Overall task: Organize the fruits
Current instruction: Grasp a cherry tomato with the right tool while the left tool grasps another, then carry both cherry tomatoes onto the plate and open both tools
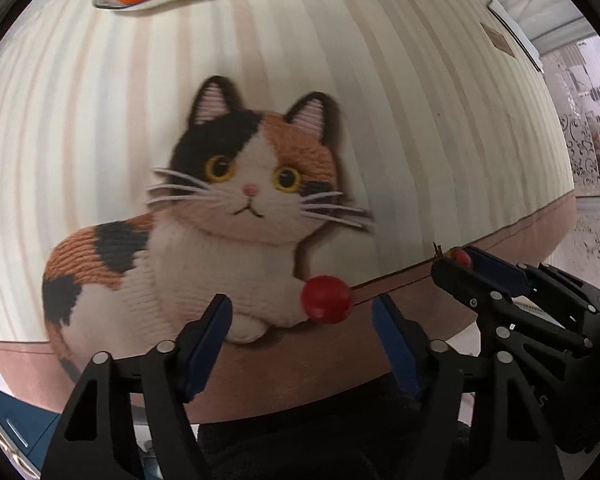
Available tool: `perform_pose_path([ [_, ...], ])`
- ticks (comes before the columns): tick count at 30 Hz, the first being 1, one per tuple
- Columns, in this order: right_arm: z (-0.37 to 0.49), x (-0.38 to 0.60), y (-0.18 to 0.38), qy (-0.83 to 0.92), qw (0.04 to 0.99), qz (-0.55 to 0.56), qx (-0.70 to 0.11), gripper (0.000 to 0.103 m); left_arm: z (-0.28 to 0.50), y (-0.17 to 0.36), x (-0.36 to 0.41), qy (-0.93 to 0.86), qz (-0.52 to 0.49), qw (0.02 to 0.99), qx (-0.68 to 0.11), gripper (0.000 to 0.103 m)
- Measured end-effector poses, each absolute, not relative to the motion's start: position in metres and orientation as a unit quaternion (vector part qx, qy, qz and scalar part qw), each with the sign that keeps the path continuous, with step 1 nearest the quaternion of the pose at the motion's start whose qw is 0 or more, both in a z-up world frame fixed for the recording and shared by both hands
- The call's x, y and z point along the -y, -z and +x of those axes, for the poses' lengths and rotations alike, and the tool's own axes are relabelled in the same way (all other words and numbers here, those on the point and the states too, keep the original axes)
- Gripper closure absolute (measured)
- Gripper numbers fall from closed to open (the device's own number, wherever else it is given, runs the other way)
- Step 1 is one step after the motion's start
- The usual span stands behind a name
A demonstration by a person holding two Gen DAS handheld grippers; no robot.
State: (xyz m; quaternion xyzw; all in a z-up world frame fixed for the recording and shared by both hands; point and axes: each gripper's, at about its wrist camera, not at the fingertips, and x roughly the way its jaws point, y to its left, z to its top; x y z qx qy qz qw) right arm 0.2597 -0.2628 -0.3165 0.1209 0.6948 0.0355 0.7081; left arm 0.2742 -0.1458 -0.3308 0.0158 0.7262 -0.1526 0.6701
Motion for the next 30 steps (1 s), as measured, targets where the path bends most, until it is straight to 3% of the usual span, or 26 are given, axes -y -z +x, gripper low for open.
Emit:
perform_pose_path([
  [3, 0.259, 0.268, 0.317, -0.030, 0.707, 0.127, -0.695, 0.073, 0.276, 0.337, 0.151, 0.161, 0.012, 0.666, -0.728, 0.037],
  [9, 0.259, 0.269, 0.318, -0.034, 0.700, 0.125, -0.702, 0.073, 0.281, 0.348, 0.166, 0.165, 0.017, 0.677, -0.717, 0.068],
  [12, 0.260, 0.269, 0.317, -0.033, 0.702, 0.123, -0.701, 0.073, 0.289, 0.350, 0.171, 0.167, 0.019, 0.678, -0.715, 0.077],
  [30, 0.287, 0.280, 0.296, -0.043, 0.719, 0.137, -0.680, 0.073, 0.322, 0.308, 0.134, 0.118, -0.052, 0.695, -0.707, 0.078],
])
